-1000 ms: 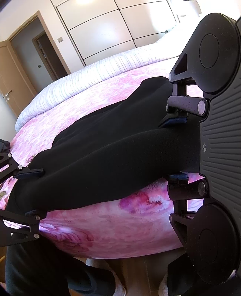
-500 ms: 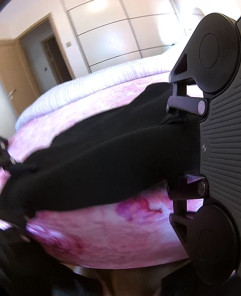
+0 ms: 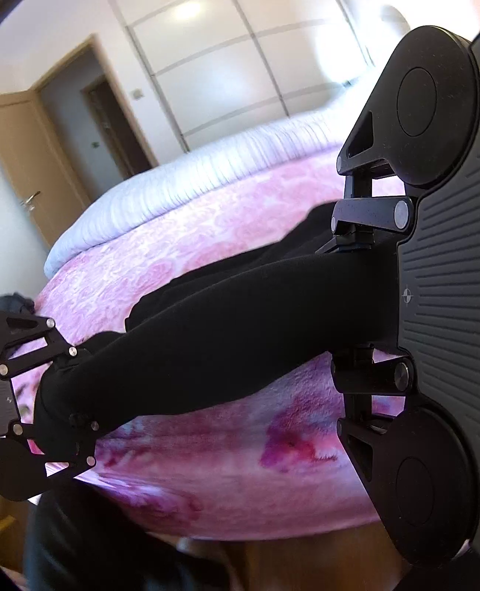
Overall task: Fold clothes
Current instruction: 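Grasp the jacket edge with both grippers and lift it off the bed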
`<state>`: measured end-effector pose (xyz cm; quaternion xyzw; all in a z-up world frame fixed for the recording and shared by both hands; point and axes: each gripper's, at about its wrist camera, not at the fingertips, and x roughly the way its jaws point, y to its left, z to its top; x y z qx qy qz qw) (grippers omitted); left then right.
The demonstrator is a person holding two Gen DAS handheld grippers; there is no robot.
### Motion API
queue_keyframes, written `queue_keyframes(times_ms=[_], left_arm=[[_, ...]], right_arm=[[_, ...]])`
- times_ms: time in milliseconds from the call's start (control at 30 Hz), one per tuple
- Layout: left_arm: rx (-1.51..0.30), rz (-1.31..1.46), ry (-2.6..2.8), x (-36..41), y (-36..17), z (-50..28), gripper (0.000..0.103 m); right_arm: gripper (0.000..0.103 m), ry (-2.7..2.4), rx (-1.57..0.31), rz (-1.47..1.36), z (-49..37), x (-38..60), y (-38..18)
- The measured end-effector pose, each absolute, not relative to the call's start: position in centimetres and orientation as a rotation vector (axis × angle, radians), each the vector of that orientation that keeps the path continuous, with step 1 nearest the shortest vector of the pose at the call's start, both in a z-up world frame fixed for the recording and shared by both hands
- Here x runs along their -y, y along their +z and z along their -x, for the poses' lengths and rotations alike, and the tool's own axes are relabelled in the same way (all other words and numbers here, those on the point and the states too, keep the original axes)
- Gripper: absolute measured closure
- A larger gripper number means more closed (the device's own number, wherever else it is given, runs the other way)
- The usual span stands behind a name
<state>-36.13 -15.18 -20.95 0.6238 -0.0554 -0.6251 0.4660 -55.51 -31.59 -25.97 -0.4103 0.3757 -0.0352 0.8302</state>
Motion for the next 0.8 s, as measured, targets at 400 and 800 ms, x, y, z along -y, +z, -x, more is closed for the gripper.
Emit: queue_keyframes(times_ms=[400,800], left_arm=[[-0.076,-1.585,-1.672,21.0,-10.6,35.3,0.079],[-0.023,-1.671,-1.771,31.4,2.1,49.0,0.079]], right_arm=[[0.067,0.077,-0.959,0.752,53.1,35.4,-15.9],[0.067,0.064,-1.074,0.604,64.6,44.7,-1.1]])
